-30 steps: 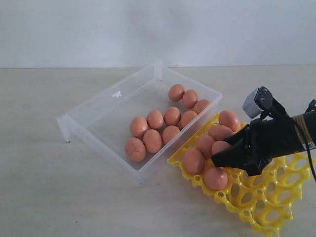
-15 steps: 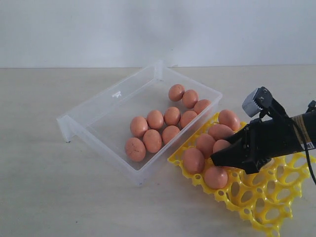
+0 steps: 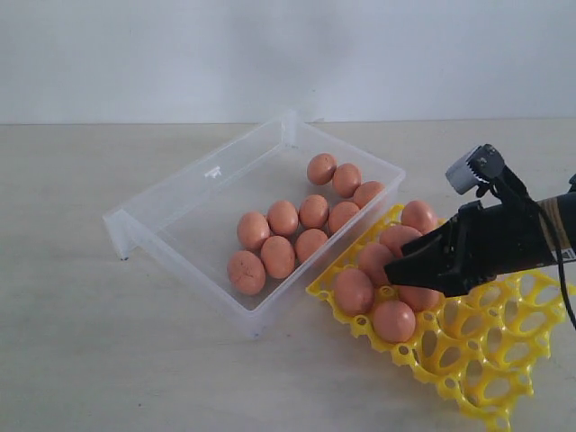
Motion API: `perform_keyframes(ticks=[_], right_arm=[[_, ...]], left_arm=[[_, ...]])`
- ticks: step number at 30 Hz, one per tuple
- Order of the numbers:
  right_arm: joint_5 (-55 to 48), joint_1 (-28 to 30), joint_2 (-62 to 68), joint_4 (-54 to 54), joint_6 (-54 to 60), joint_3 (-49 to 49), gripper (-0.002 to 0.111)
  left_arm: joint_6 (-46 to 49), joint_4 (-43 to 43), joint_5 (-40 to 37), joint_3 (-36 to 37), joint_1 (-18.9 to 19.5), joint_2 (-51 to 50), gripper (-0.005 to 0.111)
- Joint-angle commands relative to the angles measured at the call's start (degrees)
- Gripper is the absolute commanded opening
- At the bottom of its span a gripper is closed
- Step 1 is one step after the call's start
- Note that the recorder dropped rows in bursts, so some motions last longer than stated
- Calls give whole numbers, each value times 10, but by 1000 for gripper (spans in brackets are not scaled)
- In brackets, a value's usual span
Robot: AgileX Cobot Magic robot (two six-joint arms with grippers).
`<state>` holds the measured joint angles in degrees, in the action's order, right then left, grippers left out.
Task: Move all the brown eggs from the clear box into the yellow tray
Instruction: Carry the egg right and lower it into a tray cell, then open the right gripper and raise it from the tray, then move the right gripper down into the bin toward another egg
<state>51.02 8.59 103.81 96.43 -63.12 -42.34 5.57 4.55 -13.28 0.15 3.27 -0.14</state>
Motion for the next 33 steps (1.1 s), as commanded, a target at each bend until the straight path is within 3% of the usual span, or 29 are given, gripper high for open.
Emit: perform_keyframes(ticks=[1,8,12,16,22,24,26,27,28,30,33], right_arm=[[-1,0,-37,-8,1,-4,49],[94,0,-102,-99,-11,-4,49],[189,-7,-118,-246,-8,-6,49],[189,-43,-119,-361,-8,-33,49],[189,-157,-119,-283,-6,-153,44],[111,-205,-119,-206,-30,-202,30],[-26,-266,-119,-108,-89,-253,5],[-89,-290,-118,-60,-125,-276,0],[-171,-321,-114,12,-199,-297,1],[-304,-366,-104,35,-342,-317,1],[-337,-384,-82,35,-408,-347,1]], left_arm=[[-2,-3,4,-1,-4,1,4],[-2,-3,4,-1,-4,1,4],[-2,-3,4,-1,-4,1,4],[-2,-3,4,-1,-4,1,4],[-2,-3,4,-1,-4,1,4],[-2,-3,4,-1,-4,1,4],[-2,-3,4,-1,-4,1,4],[-2,-3,4,-1,-4,1,4],[-2,-3,4,-1,-4,1,4],[-2,-3,4,-1,-4,1,4],[-2,-3,4,-1,-4,1,4]])
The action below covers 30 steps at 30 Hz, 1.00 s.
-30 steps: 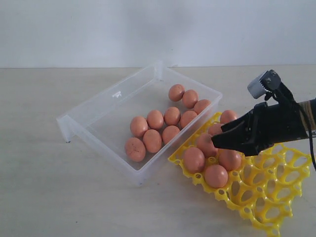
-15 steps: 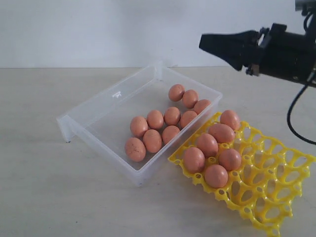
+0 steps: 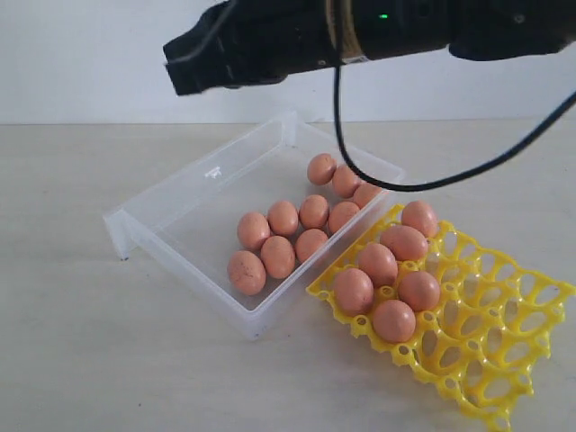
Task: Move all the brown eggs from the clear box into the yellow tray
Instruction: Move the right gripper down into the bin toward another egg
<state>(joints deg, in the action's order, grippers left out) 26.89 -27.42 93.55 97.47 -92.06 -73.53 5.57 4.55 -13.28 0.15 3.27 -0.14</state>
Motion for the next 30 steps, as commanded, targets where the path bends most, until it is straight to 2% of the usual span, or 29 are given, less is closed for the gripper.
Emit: perform_keyframes(ticks=[1,3,6,8,9,11,12,14,17,19,21,22,23,26,30], right_arm=[[-92,-23,34,25,-144,-46,1],[-93,-23,56,25,-141,-58,1],[-130,-25,90,25,-46,-58,0],[-208,-39,94,25,18,-45,0],[-275,-54,94,25,54,-40,0],[-461,-93,96,24,185,-35,0],[-554,-113,102,-11,280,-38,0],[-659,-126,117,-147,450,-65,0],[-703,-93,149,-525,725,-146,0],[-762,-54,177,-831,947,-210,0],[-837,-23,206,-1031,1073,-261,0],[-867,-14,222,-1095,1103,-285,0],[-891,-10,236,-1128,1110,-306,0],[-925,-13,265,-1119,1110,-341,6],[-954,-23,293,-1120,1110,-344,32]], left_arm=[[-2,-3,4,-1,-4,1,4],[-2,-3,4,-1,-4,1,4],[-2,-3,4,-1,-4,1,4],[-2,-3,4,-1,-4,1,4],[-2,-3,4,-1,-4,1,4],[-2,-3,4,-1,-4,1,4],[-2,-3,4,-1,-4,1,4],[-2,-3,4,-1,-4,1,4],[-2,-3,4,-1,-4,1,4],[-2,-3,4,-1,-4,1,4],[-2,-3,4,-1,-4,1,4],[-2,-3,4,-1,-4,1,4],[-2,-3,4,-1,-4,1,4],[-2,-3,4,-1,-4,1,4],[-2,-3,4,-1,-4,1,4]])
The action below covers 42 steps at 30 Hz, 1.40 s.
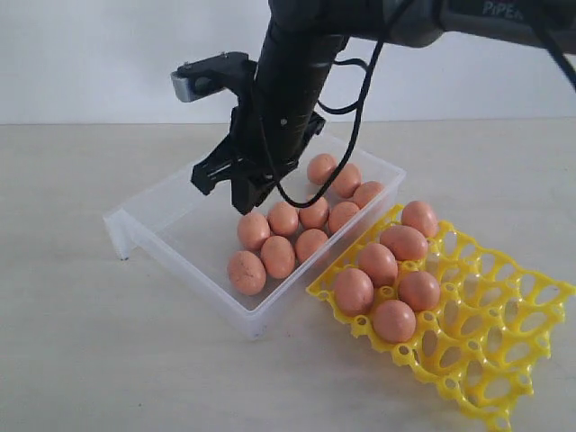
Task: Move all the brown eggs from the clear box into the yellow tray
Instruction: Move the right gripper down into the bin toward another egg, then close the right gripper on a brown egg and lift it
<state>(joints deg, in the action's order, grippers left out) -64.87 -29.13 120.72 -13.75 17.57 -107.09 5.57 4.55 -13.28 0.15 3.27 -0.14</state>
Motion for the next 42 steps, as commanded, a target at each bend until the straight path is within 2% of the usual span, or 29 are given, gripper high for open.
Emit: perform_keyframes(ticks=[1,4,25,26,27,28,42], right_arm=[[-42,-7,29,-8,13,-8,39],[-43,-11,48,-14,-9,-8,49],[65,-24,159,-19,-68,-8,48],[70,-24,159,-19,-68,-8,42],[70,-24,159,-18,-68,-8,30],[66,-24,159,-13,-67,-8,1],[116,-24,63,5,-100,-8,0]], left_arm=[[-2,-3,4,-1,-4,1,4],[-2,-3,4,-1,-4,1,4],[-2,-3,4,-1,-4,1,4],[-2,-3,4,-1,-4,1,4],[-2,-3,4,-1,-4,1,4],[-2,-3,4,-1,-4,1,4],[-2,-3,4,-1,-4,1,4]])
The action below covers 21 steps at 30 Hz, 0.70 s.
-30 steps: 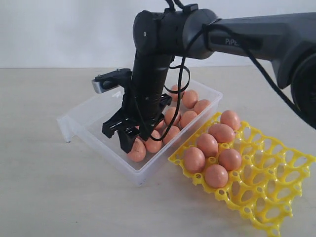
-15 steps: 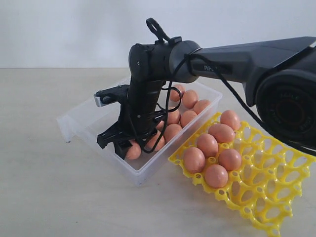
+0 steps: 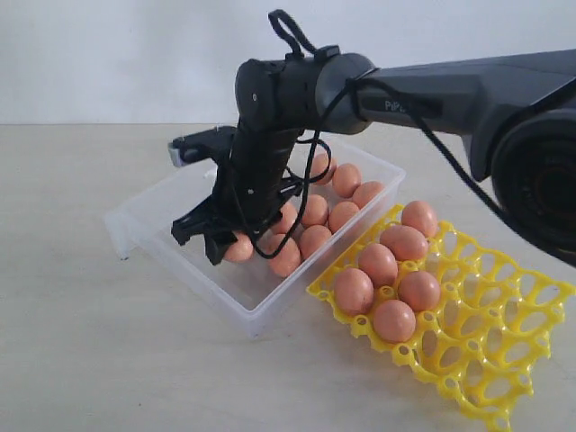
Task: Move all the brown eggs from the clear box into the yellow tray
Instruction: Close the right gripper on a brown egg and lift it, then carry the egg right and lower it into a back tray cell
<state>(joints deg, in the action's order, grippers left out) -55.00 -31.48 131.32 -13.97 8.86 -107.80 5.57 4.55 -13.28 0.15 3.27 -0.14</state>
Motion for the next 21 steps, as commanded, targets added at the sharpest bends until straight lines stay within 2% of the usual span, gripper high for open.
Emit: perform_keyframes(ticks=[1,5,8,10,17,21], right_arm=[[20,0,-49,8,-14,-1,0],[64,0,-87,12,-14,26,0],[152,0,-145,12,-14,93,0],[245,0,-195,12,-14,170,0],[714,4,-406,12,12,507,0],[845,31,-464,-32,52,628,0]], left_arm=[[-2,-3,4,-1,-4,1,4],[-2,-3,4,-1,-4,1,4],[-2,-3,4,-1,-4,1,4],[-2,-3,4,-1,-4,1,4],[-2,-3,4,-1,-4,1,4],[-2,-3,4,-1,-4,1,4]])
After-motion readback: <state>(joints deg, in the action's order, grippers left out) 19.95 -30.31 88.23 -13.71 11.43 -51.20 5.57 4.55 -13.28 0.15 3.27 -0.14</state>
